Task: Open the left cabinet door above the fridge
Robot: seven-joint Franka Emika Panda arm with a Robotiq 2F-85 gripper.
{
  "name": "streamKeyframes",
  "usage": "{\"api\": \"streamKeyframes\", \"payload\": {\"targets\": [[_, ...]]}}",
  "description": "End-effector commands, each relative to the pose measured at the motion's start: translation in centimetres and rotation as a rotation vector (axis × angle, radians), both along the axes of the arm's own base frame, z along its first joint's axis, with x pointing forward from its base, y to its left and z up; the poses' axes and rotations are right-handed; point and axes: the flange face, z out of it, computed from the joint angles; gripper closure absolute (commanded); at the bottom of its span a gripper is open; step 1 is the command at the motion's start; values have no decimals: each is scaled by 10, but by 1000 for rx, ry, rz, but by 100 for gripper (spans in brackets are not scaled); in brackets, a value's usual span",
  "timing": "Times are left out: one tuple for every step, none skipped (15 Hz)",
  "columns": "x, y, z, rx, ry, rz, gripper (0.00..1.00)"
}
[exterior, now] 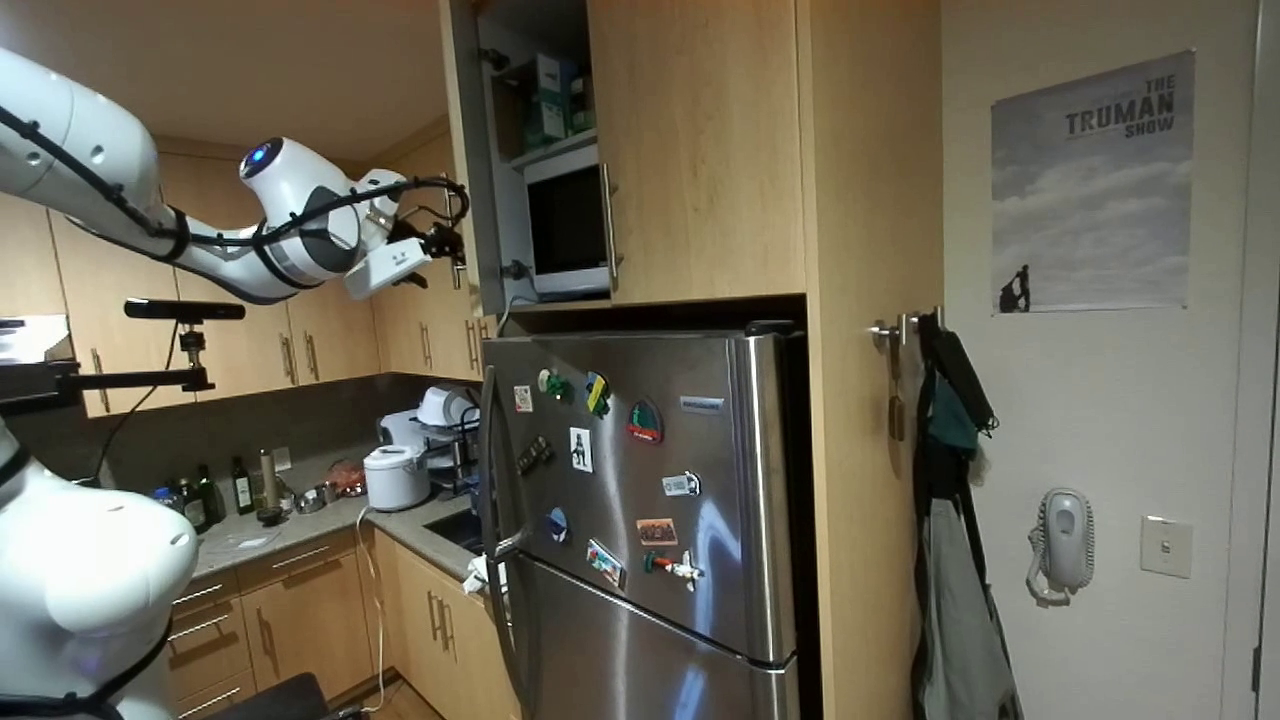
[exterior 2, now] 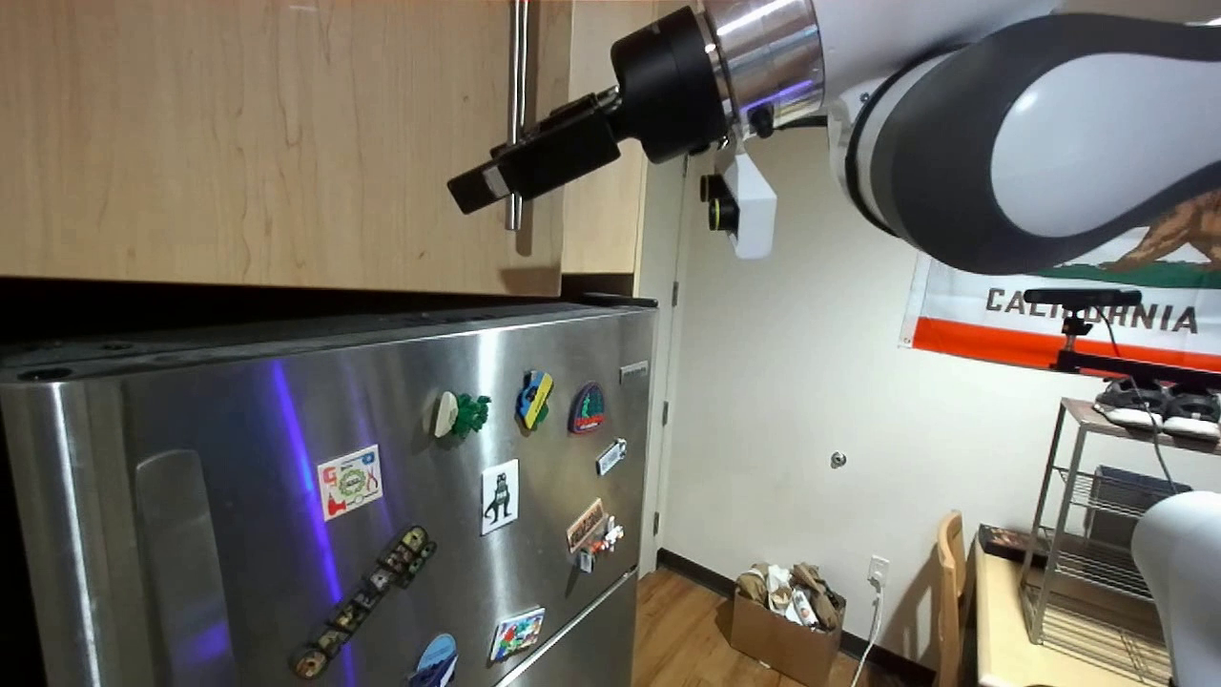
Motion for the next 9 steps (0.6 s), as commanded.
{"api": "streamKeyframes", "payload": {"targets": [[-24, -2, 4, 20, -17, 53, 0], [-26, -3, 5, 25, -18, 53, 0], [-27, -4, 6, 31, -17, 53, 0], [-28, -5, 7, 37, -17, 54, 0], [-29, -6, 7, 40, -19, 53, 0], [-31, -6, 8, 44, -18, 54, 0], [-32, -7, 8, 47, -20, 55, 0], [-33, -7, 9, 50, -20, 55, 0], [-34, -8, 9, 52, -22, 56, 0]]}}
